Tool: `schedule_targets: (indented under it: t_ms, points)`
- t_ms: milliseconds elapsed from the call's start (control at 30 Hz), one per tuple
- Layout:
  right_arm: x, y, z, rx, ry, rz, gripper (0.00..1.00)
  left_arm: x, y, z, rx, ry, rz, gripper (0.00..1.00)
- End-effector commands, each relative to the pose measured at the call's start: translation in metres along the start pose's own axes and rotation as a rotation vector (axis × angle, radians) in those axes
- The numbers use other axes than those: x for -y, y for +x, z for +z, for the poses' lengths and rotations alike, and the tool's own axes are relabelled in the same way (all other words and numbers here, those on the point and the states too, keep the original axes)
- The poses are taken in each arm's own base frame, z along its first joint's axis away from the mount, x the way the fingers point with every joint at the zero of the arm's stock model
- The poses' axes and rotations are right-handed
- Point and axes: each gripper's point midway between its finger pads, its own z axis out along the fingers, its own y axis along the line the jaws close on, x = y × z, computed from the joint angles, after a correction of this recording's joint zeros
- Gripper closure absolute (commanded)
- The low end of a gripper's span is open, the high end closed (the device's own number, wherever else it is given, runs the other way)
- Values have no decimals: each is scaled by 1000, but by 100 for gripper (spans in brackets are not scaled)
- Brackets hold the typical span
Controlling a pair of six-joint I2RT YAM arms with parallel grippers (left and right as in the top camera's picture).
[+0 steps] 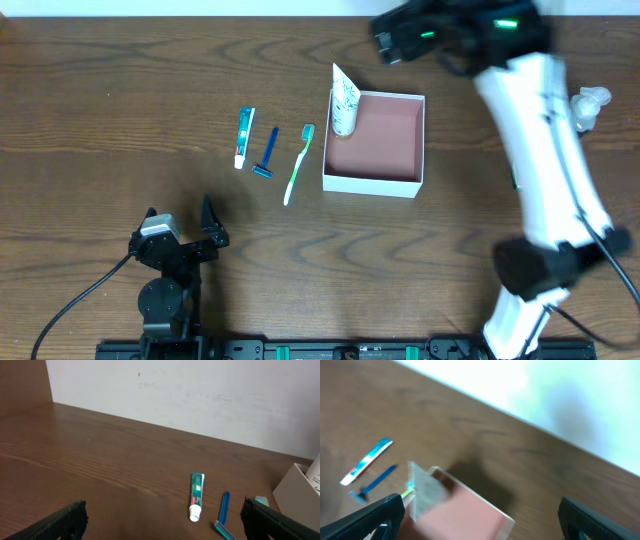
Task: Pack container
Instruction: 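Release the tube and withdraw the right gripper toward the soap bottle, then grasp the clear pump soap bottle with the right gripper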
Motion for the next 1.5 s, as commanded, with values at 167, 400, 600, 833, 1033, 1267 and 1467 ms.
schedule_targets:
  t_ms: [167,400,600,833,1033,1267,1467]
  points:
    - [150,50,-105,-78,442,201,1,-6,17,1,-47,-23,1,2]
    - [176,95,-93,-107,214,545,1,-6,17,1,-47,-23,1,2]
    - [201,123,-85,-114,230,848,1,-6,17,1,-46,-23,1,2]
    - [245,219,-100,-151,682,1676,1,-6,17,1,-46,-23,1,2]
    - [256,233,-96,-91,722,1880,1,-6,17,1,-46,-23,1,2]
    - [274,235,-81,-25,738,1861,1,-6,17,1,-47,-23,1,2]
    - [296,226,-62,26,703,1757,1,-6,17,1,-47,-23,1,2]
